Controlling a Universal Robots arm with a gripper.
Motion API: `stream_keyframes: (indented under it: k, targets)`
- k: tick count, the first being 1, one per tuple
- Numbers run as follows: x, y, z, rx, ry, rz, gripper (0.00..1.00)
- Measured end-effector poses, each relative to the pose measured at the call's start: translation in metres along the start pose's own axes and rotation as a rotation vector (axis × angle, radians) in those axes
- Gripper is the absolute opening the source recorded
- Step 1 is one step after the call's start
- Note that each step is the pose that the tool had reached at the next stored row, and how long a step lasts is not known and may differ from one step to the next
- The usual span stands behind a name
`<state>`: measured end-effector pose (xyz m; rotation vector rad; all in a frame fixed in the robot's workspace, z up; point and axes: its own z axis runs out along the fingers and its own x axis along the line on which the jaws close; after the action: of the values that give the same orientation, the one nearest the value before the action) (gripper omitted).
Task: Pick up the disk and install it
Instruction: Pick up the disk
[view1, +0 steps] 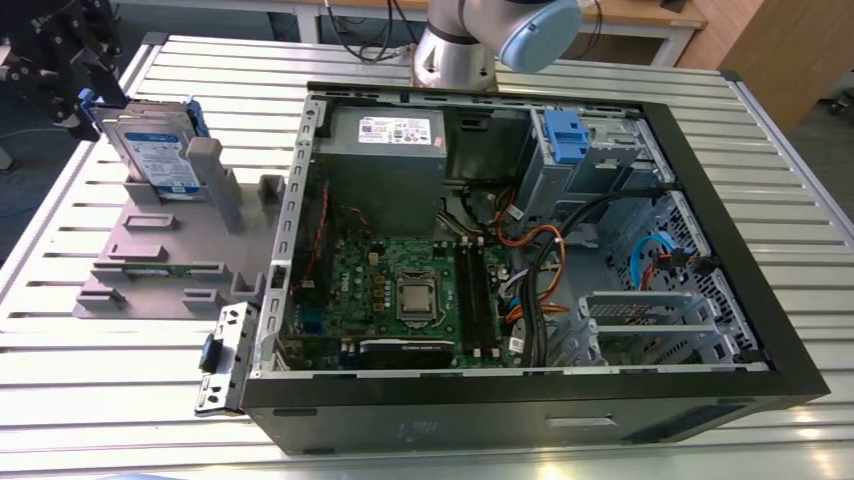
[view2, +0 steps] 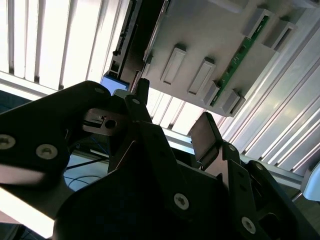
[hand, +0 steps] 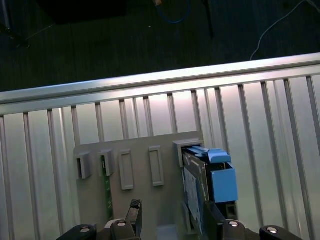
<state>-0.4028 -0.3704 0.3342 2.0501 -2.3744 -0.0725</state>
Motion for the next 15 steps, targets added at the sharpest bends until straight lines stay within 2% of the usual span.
stream_keyframes:
  k: [15]
  targets:
    - [-0.0047,0.0007,0.0005,0.0001,0.0000,0.000,0.60]
